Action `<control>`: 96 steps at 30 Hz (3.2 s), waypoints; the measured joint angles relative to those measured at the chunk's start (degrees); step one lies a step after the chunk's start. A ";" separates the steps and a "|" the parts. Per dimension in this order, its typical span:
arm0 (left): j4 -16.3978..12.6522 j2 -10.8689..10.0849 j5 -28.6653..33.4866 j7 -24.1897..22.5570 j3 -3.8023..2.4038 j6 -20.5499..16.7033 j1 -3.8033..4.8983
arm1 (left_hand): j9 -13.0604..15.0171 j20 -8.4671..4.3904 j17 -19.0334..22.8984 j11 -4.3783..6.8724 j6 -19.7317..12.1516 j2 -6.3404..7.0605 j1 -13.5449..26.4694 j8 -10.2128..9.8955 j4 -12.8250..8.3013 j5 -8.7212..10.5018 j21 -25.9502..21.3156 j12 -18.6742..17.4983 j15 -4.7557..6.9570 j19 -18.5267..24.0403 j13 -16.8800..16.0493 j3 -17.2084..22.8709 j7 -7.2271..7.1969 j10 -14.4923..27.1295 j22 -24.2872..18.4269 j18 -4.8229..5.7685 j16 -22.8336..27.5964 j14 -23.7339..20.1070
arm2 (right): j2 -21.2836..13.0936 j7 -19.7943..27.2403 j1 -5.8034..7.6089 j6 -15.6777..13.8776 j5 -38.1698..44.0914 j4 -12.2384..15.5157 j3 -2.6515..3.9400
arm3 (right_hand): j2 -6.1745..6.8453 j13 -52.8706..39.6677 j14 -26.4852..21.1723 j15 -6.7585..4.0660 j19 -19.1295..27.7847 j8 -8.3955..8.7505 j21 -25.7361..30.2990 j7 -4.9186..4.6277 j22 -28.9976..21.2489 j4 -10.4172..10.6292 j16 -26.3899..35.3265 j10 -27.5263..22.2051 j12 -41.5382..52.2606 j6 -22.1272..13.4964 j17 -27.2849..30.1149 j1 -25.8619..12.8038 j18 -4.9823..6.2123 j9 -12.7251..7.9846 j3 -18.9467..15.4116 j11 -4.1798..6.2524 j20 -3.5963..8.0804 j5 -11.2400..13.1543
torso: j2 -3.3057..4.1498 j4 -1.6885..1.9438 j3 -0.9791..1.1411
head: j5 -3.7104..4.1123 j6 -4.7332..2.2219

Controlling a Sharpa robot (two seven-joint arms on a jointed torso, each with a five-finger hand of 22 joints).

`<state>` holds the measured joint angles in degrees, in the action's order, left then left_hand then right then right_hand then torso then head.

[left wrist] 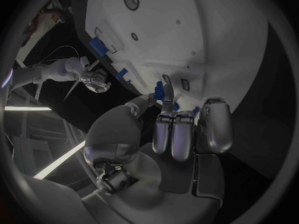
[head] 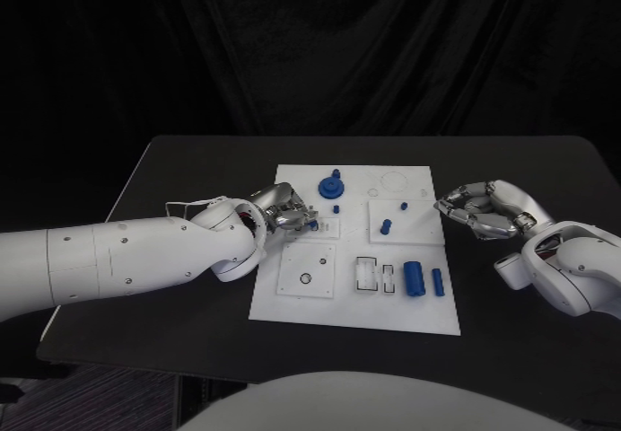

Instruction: Assemble the parts on the task board

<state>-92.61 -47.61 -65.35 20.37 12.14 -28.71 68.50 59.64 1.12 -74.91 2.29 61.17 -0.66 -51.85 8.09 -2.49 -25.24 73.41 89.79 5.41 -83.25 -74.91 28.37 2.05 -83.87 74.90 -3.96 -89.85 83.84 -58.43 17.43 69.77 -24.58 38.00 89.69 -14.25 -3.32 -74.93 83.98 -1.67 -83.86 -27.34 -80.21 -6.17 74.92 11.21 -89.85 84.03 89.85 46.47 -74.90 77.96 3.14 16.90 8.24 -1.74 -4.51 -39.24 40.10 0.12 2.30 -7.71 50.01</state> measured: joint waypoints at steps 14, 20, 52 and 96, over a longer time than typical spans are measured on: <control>1.27 0.57 -0.18 -0.99 -0.02 -1.25 -0.97 | 0.00 0.00 0.00 0.00 -0.19 -0.38 0.07 0.00 1.71 2.18 -0.33 0.00 0.00 0.00 0.00 -1.71 -0.20 0.00 0.05 0.00 0.00 0.00 | -0.09 0.01 0.00 -0.07 0.00 0.04 0.00 | 0.00 0.00 0.00 0.00 0.00 0.00 0.00 0.00 0.00 0.00 0.00 0.00 0.00 0.00 0.00 0.00 0.00 0.00 0.00 0.00 0.00 0.00 | -0.01 0.01 -0.02 | -0.05 0.01; 1.71 0.84 -0.21 -1.19 -0.01 -1.44 -1.51 | -0.04 0.00 0.00 0.00 -0.19 -0.38 0.07 0.00 2.22 2.97 -0.54 0.00 0.00 0.00 0.00 -2.22 -0.20 0.00 0.04 0.00 0.00 0.00 | -0.23 0.00 0.00 -0.09 0.00 0.10 0.00 | 0.00 0.00 0.00 0.00 0.00 0.00 0.00 0.00 0.00 0.00 0.00 0.00 0.00 0.00 0.00 0.00 0.00 0.00 0.00 0.00 0.00 0.00 | 0.07 0.07 -0.04 | -0.04 0.01; 2.14 0.84 -0.44 -3.25 -0.26 -1.73 -2.29 | -0.54 -0.34 0.00 0.00 -0.20 0.20 -6.82 0.63 3.41 -3.68 -0.75 0.00 0.00 -0.34 0.00 -4.86 0.02 0.00 0.02 0.00 0.00 0.00 | -0.40 -0.01 0.00 -0.10 0.00 0.19 0.00 | 0.00 0.00 0.00 0.00 0.00 -0.14 0.00 0.00 -0.01 -0.15 0.00 0.00 0.00 0.00 0.00 0.00 0.00 0.00 0.15 0.00 0.00 -0.13 | 0.12 0.09 -0.07 | -0.05 -0.02; 3.82 1.70 -0.44 -4.48 -0.08 -3.54 -2.69 | 0.94 -0.41 0.00 0.00 -0.44 0.27 -4.71 2.68 6.74 9.52 -2.31 0.00 0.00 -0.42 0.00 -7.23 -0.75 0.00 0.01 0.00 0.00 0.00 | -0.11 0.01 0.00 -0.09 0.01 -0.04 0.00 | 0.00 0.00 0.00 0.00 0.00 -0.29 0.00 0.00 -0.02 -0.32 0.00 0.00 0.00 0.00 0.00 0.00 0.00 0.00 0.32 0.00 0.00 -0.23 | 0.12 0.08 -0.07 | -0.02 -0.03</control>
<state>-88.79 -45.91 -65.79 15.89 12.06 -32.25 65.81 60.59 0.71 -74.90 2.28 60.73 -0.39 -56.56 10.77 4.25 -15.72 71.10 89.79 5.41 -83.67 -74.91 21.15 1.30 -83.88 74.91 -3.96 -89.85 83.84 -58.54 17.44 69.77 -24.67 38.01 89.65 -14.25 -3.32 -74.93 83.98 -1.67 -83.86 -27.63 -80.21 -6.17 74.90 10.90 -89.85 84.03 89.85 46.47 -74.91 77.96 3.13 16.90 8.55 -1.74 -4.51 -39.47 40.22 0.20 2.23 -7.73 49.98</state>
